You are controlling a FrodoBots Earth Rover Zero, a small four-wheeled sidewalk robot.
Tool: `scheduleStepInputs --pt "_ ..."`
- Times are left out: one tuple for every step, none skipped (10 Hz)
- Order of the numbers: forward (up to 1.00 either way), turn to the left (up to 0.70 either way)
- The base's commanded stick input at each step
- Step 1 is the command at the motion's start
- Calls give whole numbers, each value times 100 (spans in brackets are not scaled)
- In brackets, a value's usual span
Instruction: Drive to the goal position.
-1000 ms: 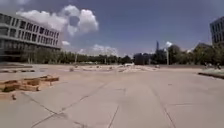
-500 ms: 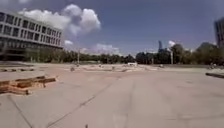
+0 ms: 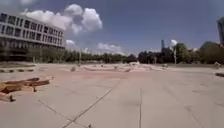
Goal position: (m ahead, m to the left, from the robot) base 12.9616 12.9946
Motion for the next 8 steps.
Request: scheduleStepInputs --pt "85 34" --pt "85 34" --pt "85 19" --pt "85 3" --pt "85 0" --pt "85 0" --pt "85 0" --pt "85 0"
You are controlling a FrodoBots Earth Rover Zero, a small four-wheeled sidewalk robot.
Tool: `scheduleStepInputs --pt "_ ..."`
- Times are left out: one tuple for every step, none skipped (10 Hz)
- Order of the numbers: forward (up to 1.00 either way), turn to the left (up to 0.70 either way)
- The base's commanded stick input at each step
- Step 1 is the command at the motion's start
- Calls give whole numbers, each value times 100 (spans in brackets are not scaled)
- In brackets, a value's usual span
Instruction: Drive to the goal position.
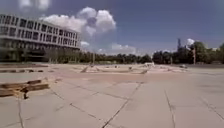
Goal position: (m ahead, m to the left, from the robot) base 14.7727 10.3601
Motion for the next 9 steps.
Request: scheduleStepInputs --pt "85 0" --pt "85 0" --pt "85 0" --pt "85 1" --pt "85 2" --pt "85 2" --pt "85 2" --pt "85 2" --pt "85 2"
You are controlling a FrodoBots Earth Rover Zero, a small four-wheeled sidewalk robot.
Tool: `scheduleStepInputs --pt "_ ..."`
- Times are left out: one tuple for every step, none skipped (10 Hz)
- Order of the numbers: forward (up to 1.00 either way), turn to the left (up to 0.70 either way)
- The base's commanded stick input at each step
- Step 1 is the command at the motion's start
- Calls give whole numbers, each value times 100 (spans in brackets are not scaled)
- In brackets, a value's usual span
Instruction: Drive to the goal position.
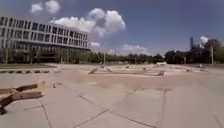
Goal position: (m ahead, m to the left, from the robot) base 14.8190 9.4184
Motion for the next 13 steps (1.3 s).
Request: scheduleStepInputs --pt "85 3" --pt "85 3" --pt "85 3" --pt "85 4" --pt "85 5" --pt "85 26" --pt "85 34" --pt "85 34" --pt "85 33" --pt "85 29" --pt "85 3" --pt "85 2" --pt "85 0"
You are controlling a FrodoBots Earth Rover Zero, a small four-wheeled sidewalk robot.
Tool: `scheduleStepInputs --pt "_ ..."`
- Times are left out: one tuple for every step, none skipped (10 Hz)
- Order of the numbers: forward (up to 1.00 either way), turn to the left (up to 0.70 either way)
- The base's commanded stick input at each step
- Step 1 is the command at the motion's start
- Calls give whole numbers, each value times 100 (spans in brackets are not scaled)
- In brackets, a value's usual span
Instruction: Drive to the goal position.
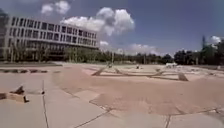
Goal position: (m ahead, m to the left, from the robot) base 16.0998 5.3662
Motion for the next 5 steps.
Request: scheduleStepInputs --pt "85 0" --pt "85 0" --pt "85 2" --pt "85 3" --pt "85 6"
